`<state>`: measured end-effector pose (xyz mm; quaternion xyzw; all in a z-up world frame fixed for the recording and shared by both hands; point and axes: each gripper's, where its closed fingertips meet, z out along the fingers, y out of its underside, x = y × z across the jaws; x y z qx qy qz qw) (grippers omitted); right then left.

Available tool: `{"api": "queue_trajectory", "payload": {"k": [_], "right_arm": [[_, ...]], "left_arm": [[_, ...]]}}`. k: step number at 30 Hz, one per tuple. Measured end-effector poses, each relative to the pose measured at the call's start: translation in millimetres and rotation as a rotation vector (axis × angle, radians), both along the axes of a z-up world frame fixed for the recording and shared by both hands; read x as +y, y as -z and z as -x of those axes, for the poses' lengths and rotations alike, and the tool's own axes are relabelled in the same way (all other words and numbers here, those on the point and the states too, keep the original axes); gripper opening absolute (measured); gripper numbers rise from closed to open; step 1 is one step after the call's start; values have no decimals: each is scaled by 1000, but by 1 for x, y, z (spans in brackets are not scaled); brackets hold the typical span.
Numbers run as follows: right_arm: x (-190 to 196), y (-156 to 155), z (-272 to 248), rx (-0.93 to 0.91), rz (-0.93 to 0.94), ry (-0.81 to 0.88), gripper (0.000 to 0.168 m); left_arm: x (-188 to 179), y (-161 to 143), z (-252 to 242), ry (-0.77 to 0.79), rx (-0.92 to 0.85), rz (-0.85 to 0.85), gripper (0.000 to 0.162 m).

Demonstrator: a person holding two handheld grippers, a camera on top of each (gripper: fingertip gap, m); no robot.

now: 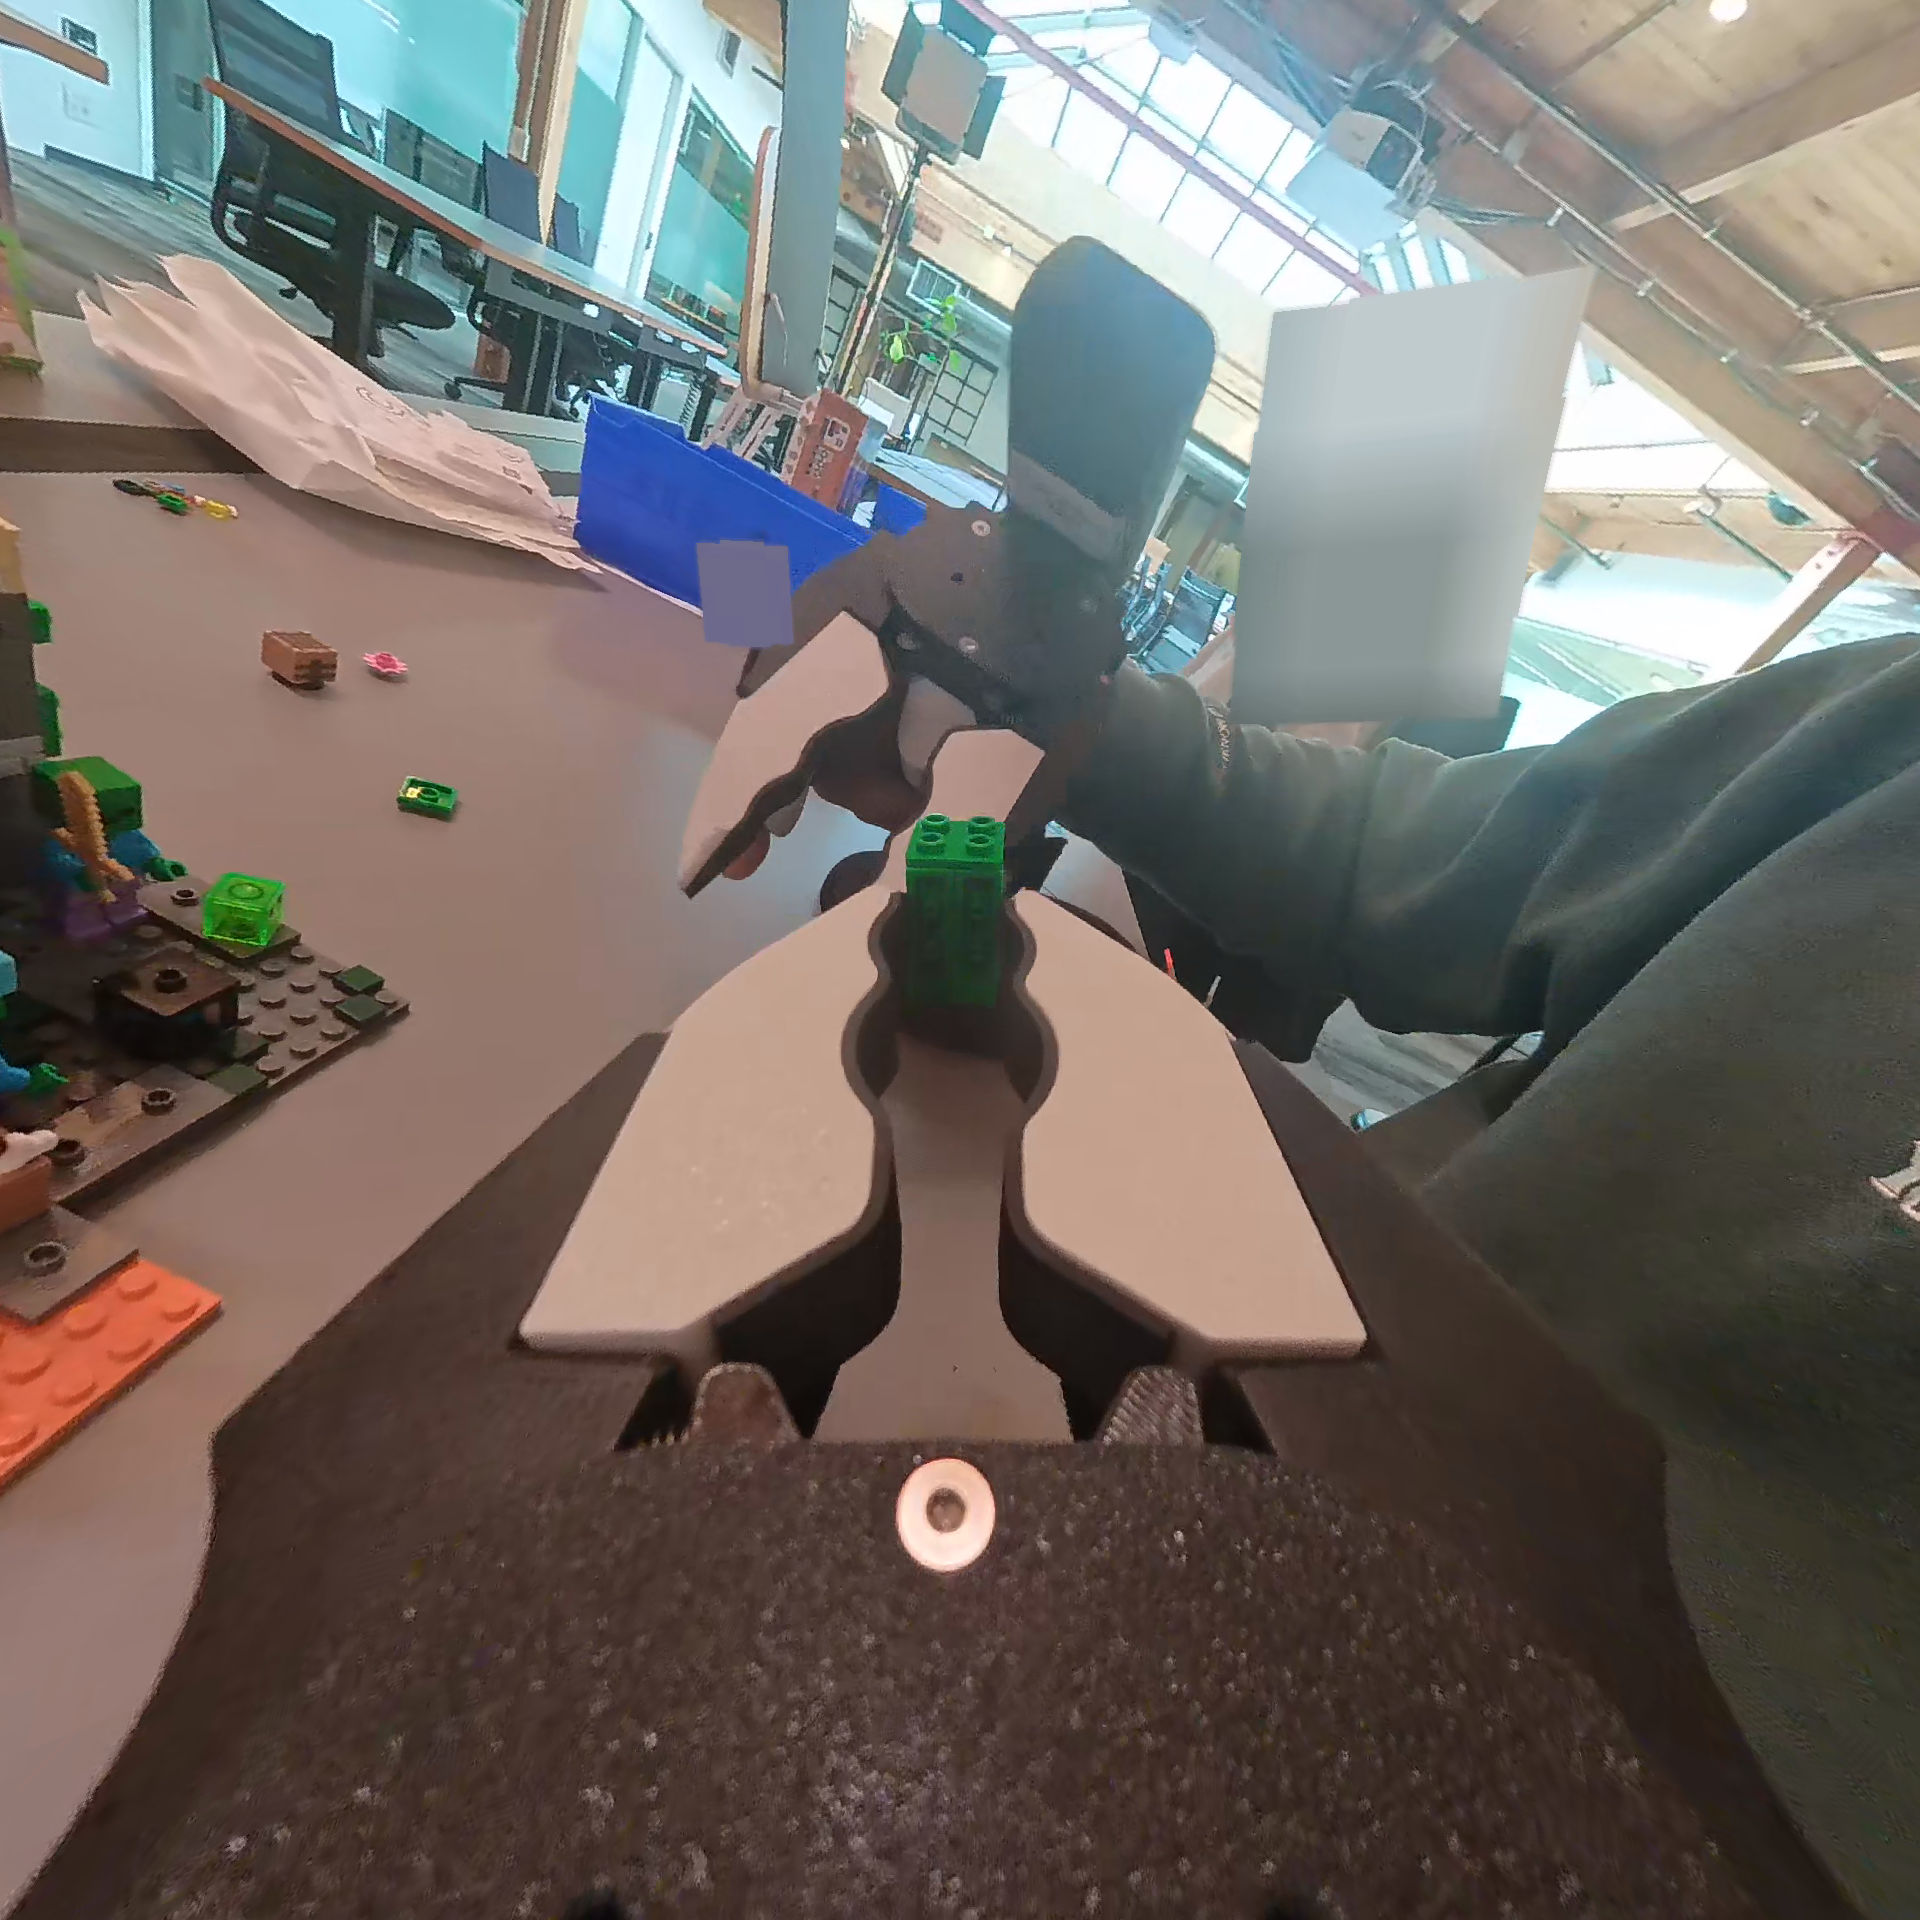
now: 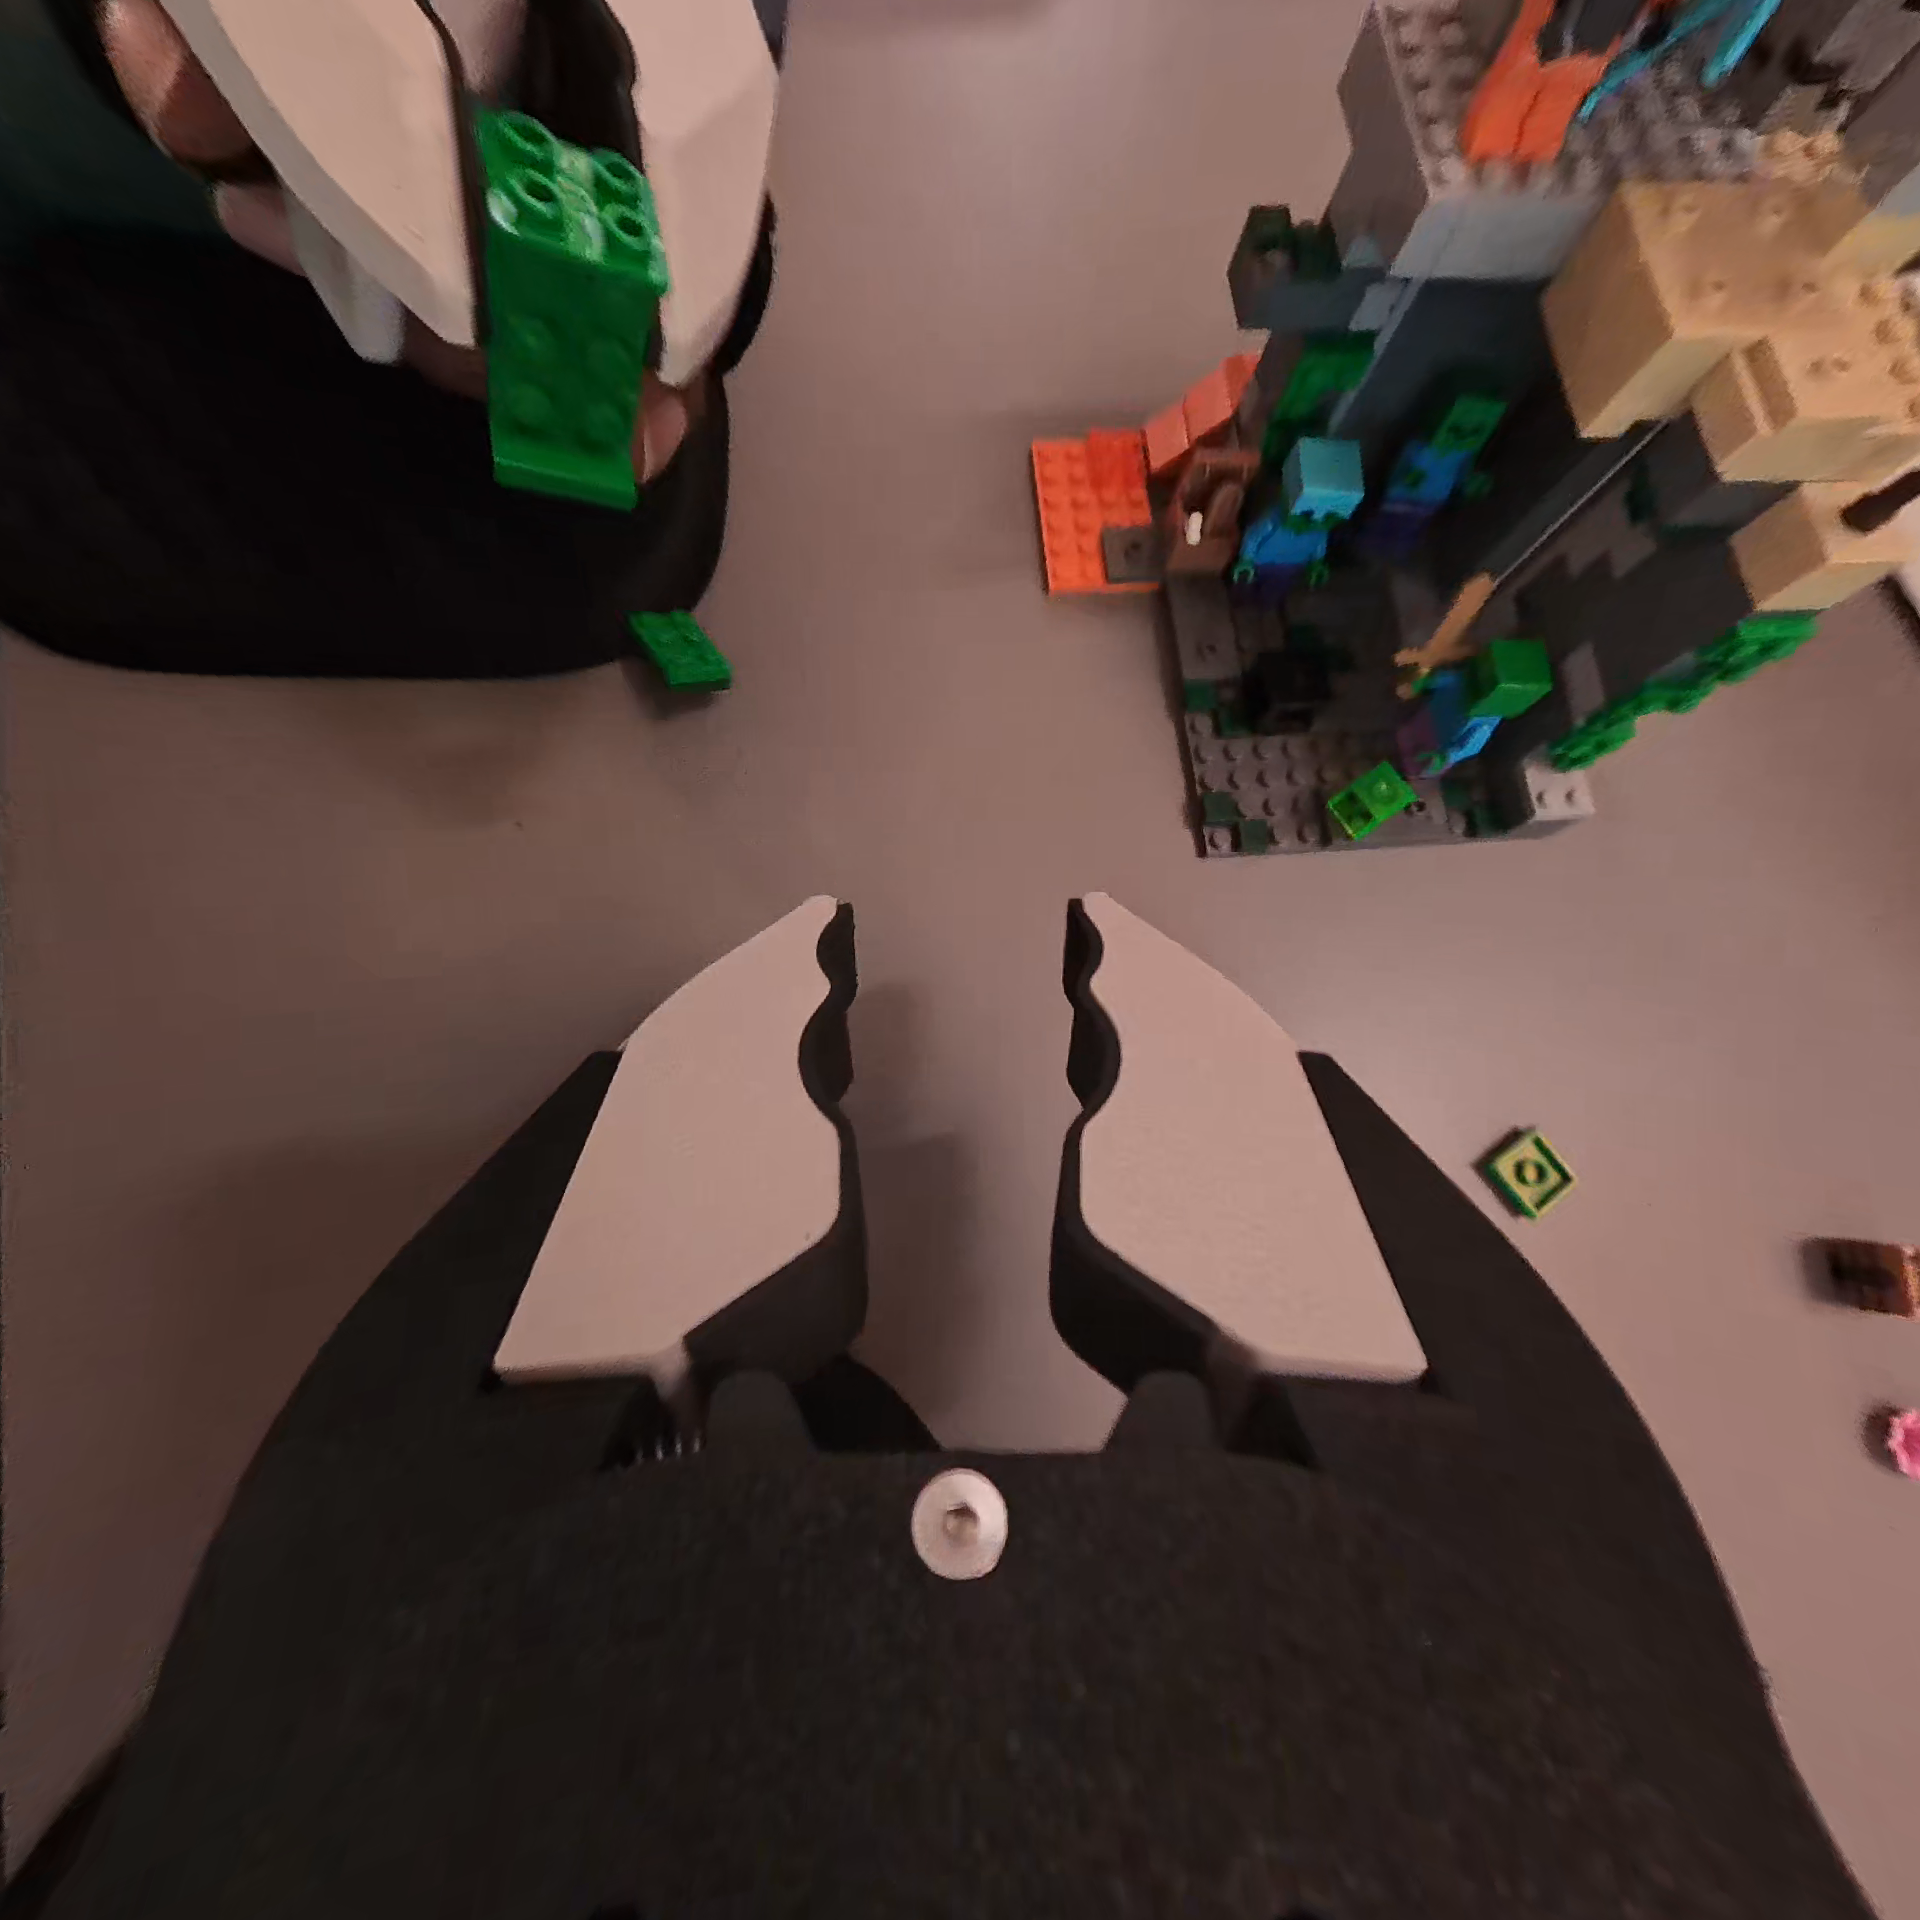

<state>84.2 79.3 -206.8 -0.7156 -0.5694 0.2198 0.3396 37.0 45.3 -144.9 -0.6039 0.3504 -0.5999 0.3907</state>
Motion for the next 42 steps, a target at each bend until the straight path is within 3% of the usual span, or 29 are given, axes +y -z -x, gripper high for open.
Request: {"api": "queue_trajectory", "payload": {"k": [4,7,11,18,31,35,42], "right_arm": [[-16,-42,24,157,-152,-101,26],[-37,-64,38,159,-288,-239,24],[-54,-61,44,13,-449,-385,21],[-54,-56,48,-96,-598,-423,12],[-61,-51,50,-12,-475,-412,10],[-54,-54,46,82,-411,-346,10],[-49,-34,45,244,-255,-270,9]], "left_arm": [[-8,2,-3,68,14,15,16],[-21,7,-7,198,53,63,16],[-26,13,-11,308,117,106,16],[-28,15,-8,454,212,177,16],[-35,21,-6,489,248,142,16],[-26,18,-9,444,230,108,16],[-21,41,-11,423,308,73,16]]}}
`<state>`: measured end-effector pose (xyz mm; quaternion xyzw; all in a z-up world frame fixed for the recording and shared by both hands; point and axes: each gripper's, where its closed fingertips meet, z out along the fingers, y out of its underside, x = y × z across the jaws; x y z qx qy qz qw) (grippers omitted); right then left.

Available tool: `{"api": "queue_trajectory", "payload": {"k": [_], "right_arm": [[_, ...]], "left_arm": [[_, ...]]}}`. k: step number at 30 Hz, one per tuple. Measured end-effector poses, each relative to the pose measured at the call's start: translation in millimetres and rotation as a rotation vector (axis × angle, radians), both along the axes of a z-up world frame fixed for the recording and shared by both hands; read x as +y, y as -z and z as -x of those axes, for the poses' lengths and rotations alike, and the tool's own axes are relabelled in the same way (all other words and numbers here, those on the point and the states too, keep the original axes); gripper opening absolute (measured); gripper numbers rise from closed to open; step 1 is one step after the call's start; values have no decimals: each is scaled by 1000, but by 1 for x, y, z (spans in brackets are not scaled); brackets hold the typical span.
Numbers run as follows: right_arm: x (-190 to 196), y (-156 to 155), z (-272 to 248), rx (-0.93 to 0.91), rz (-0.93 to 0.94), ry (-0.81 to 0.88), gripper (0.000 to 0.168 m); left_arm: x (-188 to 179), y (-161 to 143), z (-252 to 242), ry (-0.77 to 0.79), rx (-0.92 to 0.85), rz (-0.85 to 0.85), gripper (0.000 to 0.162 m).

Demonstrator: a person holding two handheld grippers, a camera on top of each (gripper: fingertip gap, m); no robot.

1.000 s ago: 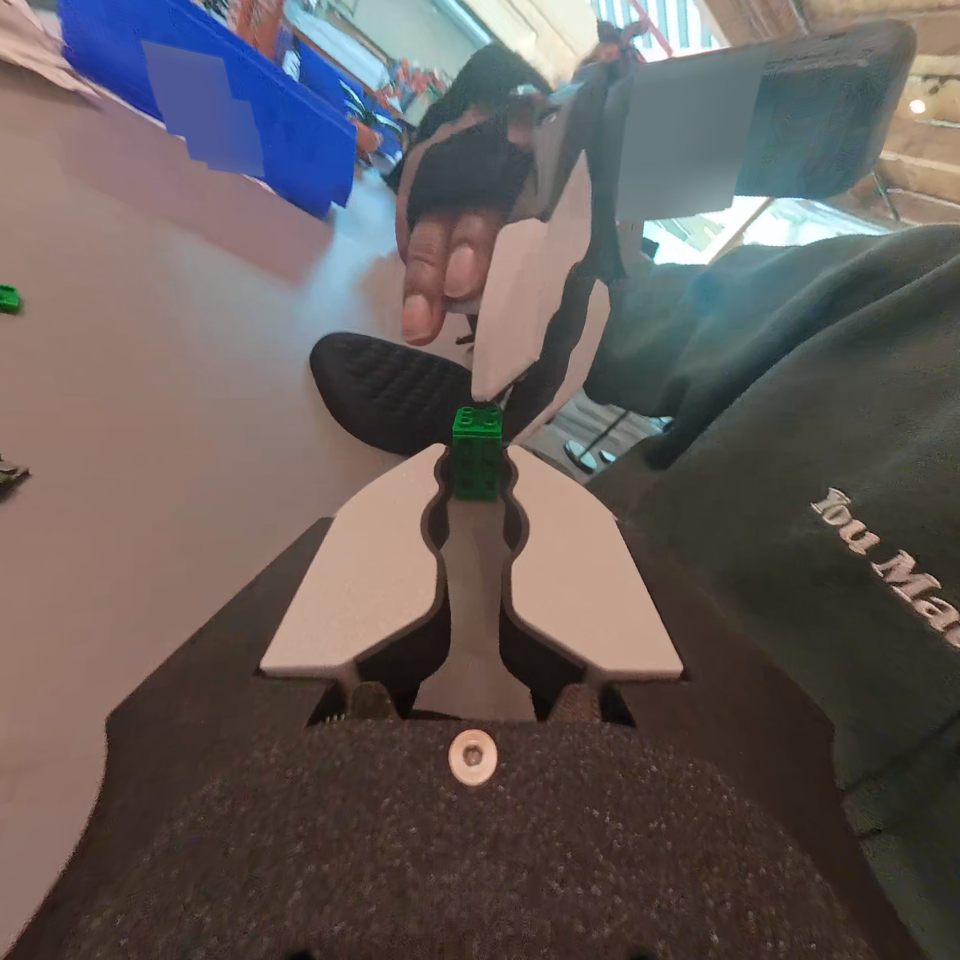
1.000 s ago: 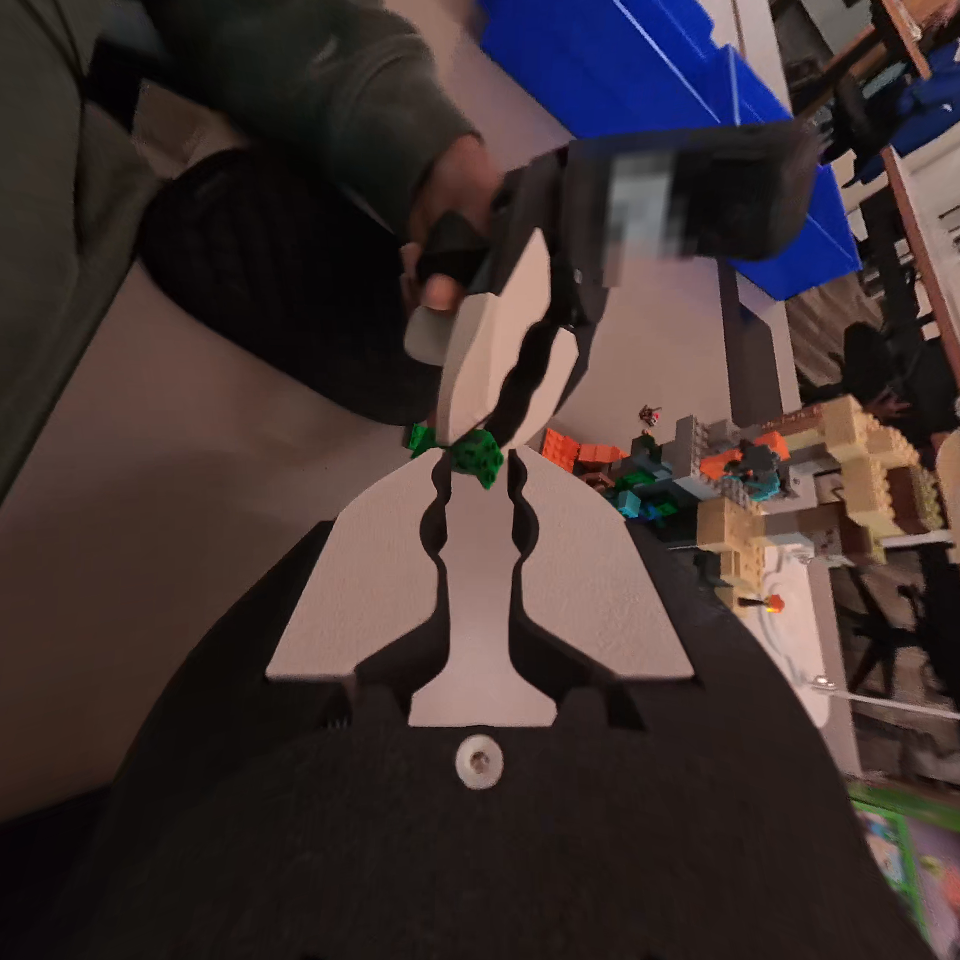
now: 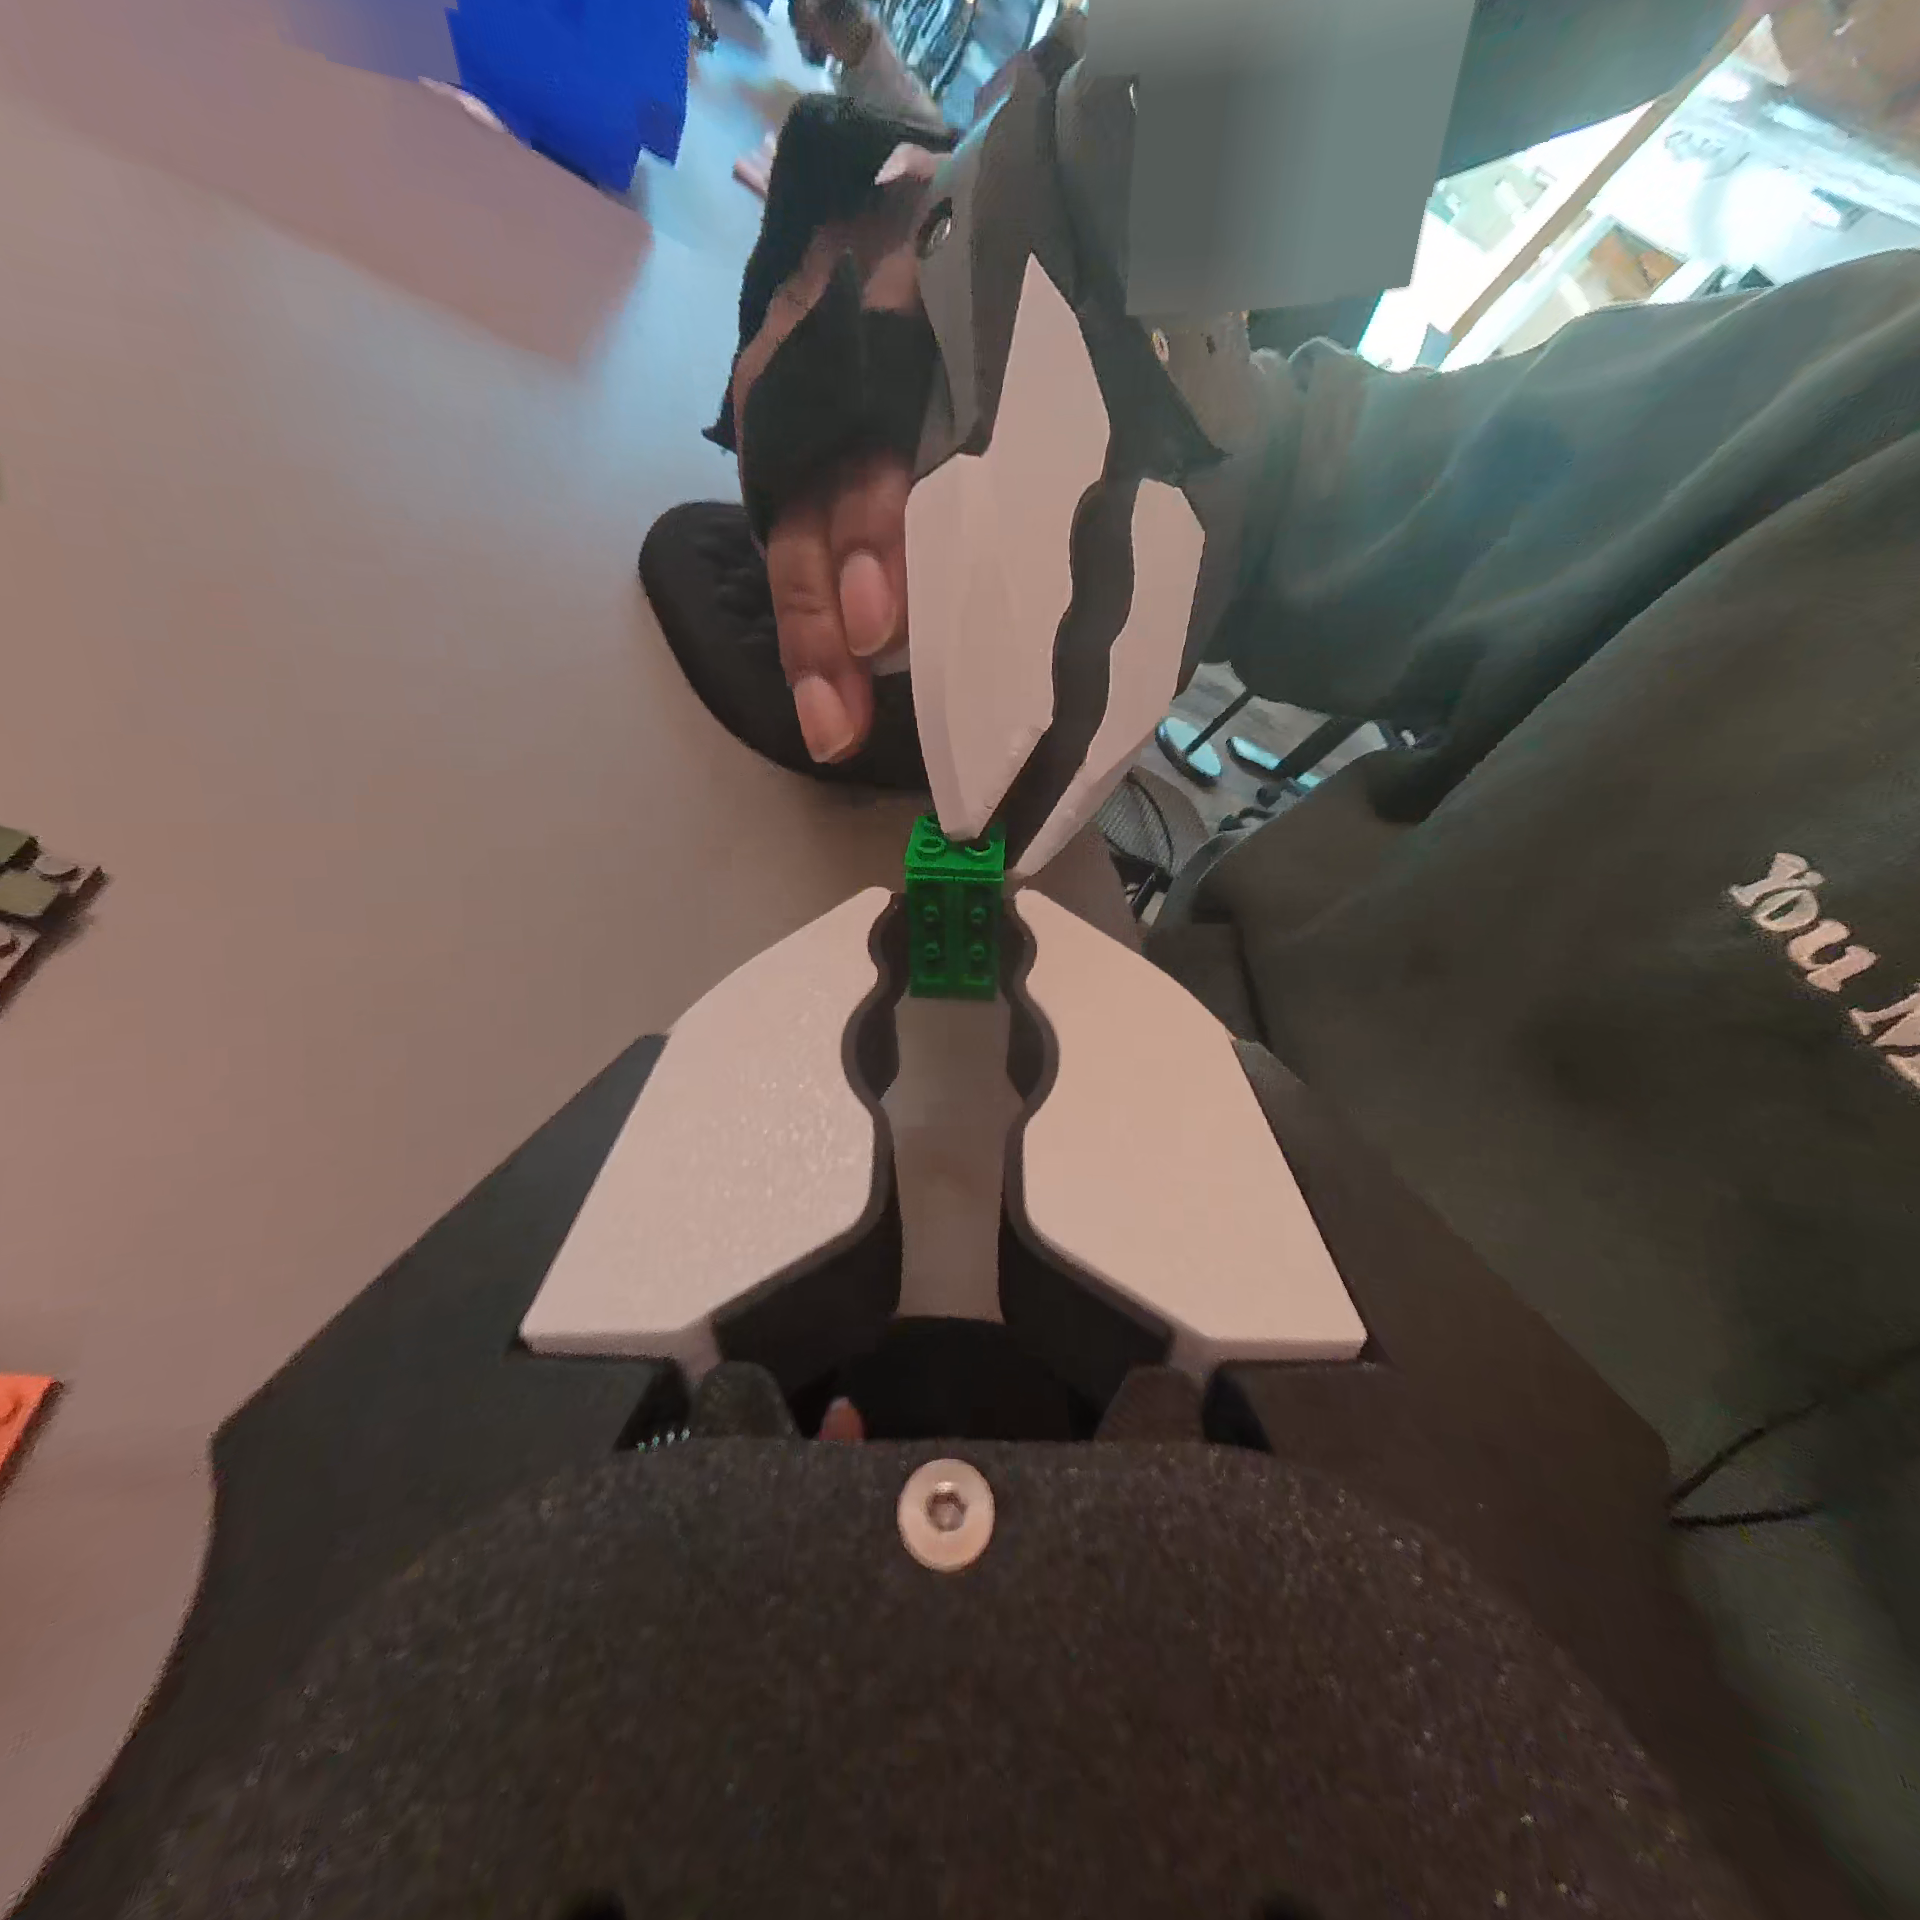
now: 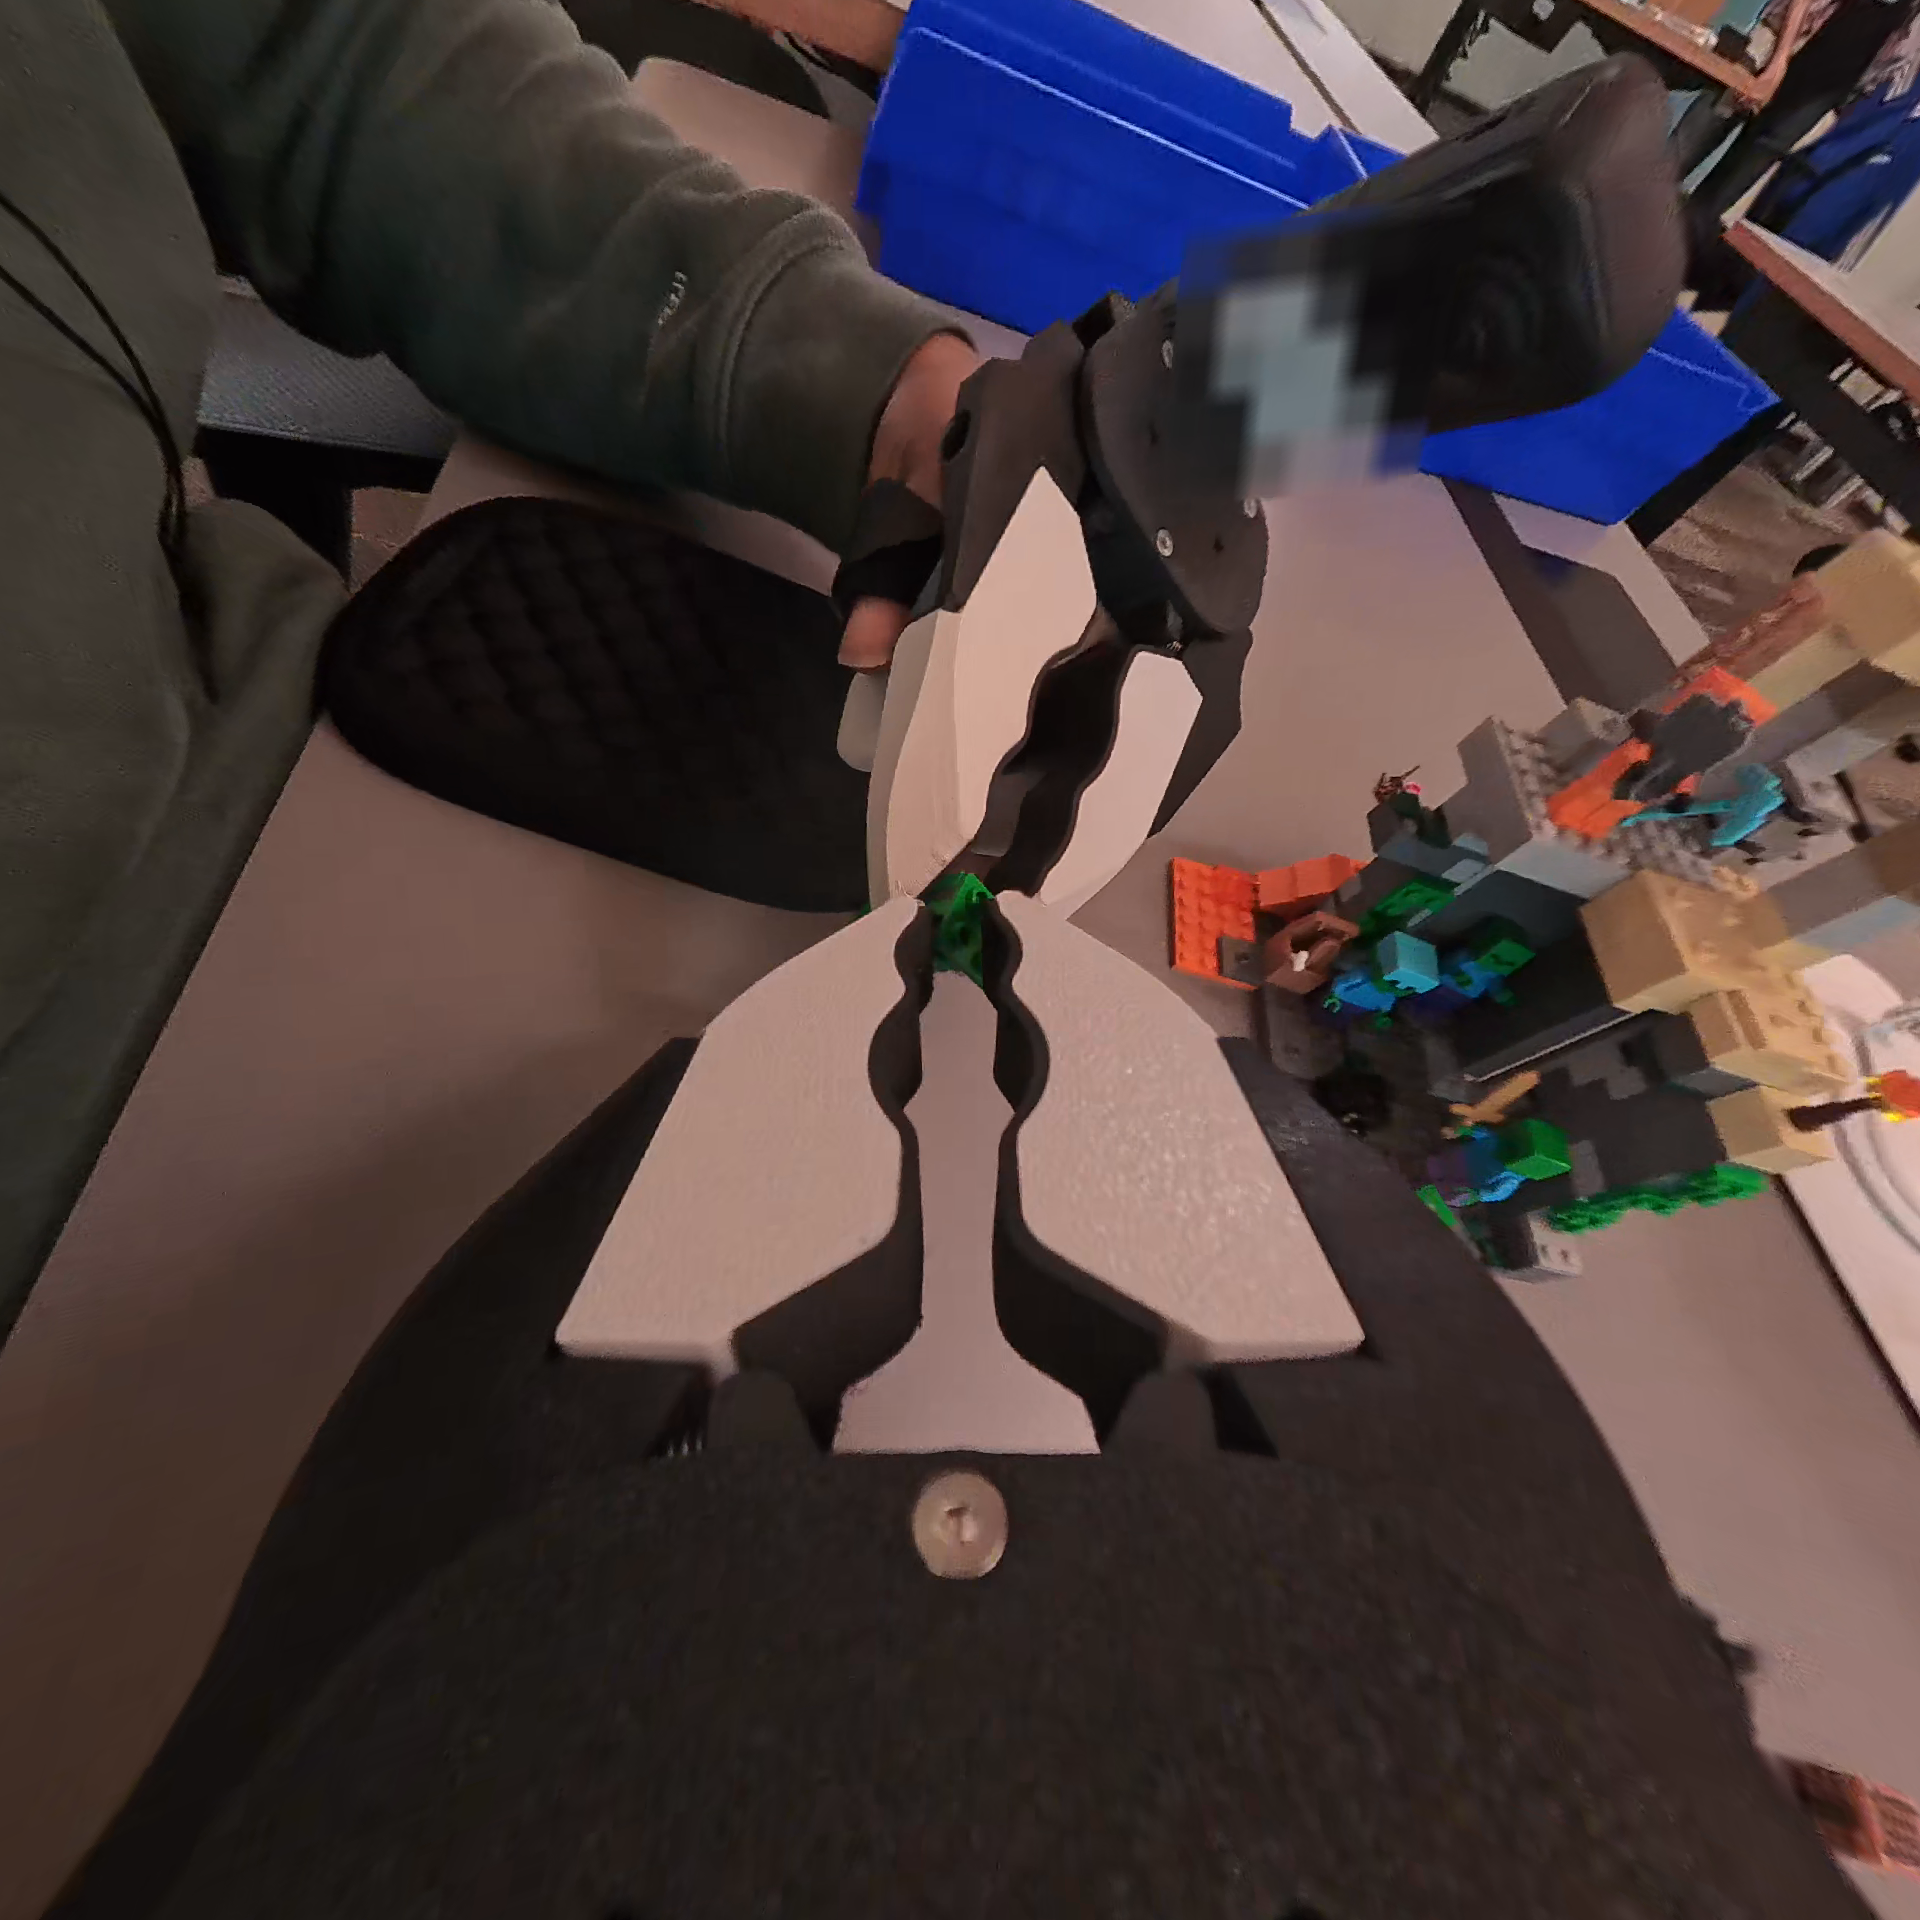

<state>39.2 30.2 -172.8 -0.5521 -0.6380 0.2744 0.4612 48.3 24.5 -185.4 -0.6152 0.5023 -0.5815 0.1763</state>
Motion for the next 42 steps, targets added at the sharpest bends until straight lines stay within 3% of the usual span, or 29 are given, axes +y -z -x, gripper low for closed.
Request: {"api": "queue_trajectory", "payload": {"k": [7,15,23,32,42], "right_arm": [[9,21,13,35,122,-90,8],[-4,25,11,135,396,-198,8],[-11,25,9,110,475,-245,7],[-22,32,-13,-37,759,-485,2],[-18,25,-12,62,700,-463,0]], "left_arm": [[8,22,13,8,133,23,16],[-3,30,12,41,174,-6,16],[-9,31,10,57,189,-17,16],[-18,35,-4,84,231,-7,16],[-19,32,-5,18,196,-2,16]]}}
